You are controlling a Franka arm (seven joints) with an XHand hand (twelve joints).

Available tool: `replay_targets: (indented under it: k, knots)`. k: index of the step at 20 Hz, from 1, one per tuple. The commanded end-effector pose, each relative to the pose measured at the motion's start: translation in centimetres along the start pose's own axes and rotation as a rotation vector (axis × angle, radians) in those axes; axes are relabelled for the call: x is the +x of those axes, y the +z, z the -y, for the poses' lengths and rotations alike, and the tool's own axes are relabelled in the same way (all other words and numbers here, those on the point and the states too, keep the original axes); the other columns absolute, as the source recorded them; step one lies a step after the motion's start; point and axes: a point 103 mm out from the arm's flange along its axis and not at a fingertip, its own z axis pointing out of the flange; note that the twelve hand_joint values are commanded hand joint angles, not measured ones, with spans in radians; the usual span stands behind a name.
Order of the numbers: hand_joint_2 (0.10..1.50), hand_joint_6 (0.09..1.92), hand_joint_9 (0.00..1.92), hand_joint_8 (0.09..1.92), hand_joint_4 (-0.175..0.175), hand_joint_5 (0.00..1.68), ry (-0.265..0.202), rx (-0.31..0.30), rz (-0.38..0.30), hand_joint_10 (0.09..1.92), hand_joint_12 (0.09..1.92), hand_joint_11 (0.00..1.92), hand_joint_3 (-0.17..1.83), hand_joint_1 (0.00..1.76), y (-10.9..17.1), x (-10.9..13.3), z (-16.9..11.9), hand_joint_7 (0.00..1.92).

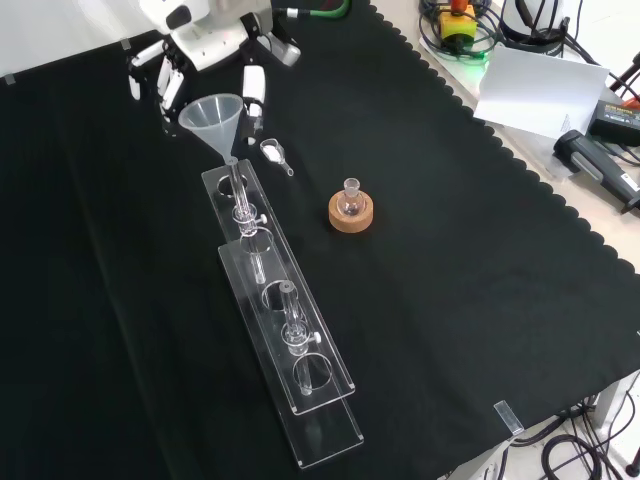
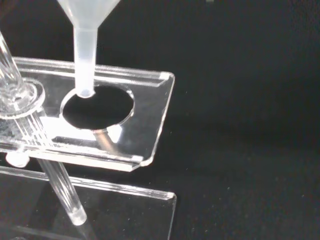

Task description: Pick up the funnel from the transparent funnel stand.

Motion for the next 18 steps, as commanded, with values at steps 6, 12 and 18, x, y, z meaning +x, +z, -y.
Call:
replay_targets:
  k: [6,12,18]
  knots:
    - [0.64,0.67,0.87,0.57,0.087,0.85,-0.029,-0.028,0.062,0.30,1.12,0.00,0.34,0.76,-3.1,-2.3,2.9,1.21]
    - [0.58,0.67,0.88,0.57,0.093,0.87,-0.028,-0.028,0.063,0.29,1.11,0.00,0.46,0.76,-3.2,-2.3,3.9,1.22]
    - [0.58,0.67,0.88,0.58,0.097,0.88,-0.006,-0.019,0.065,0.29,1.11,0.00,0.47,0.76,-3.2,-2.5,4.4,1.23]
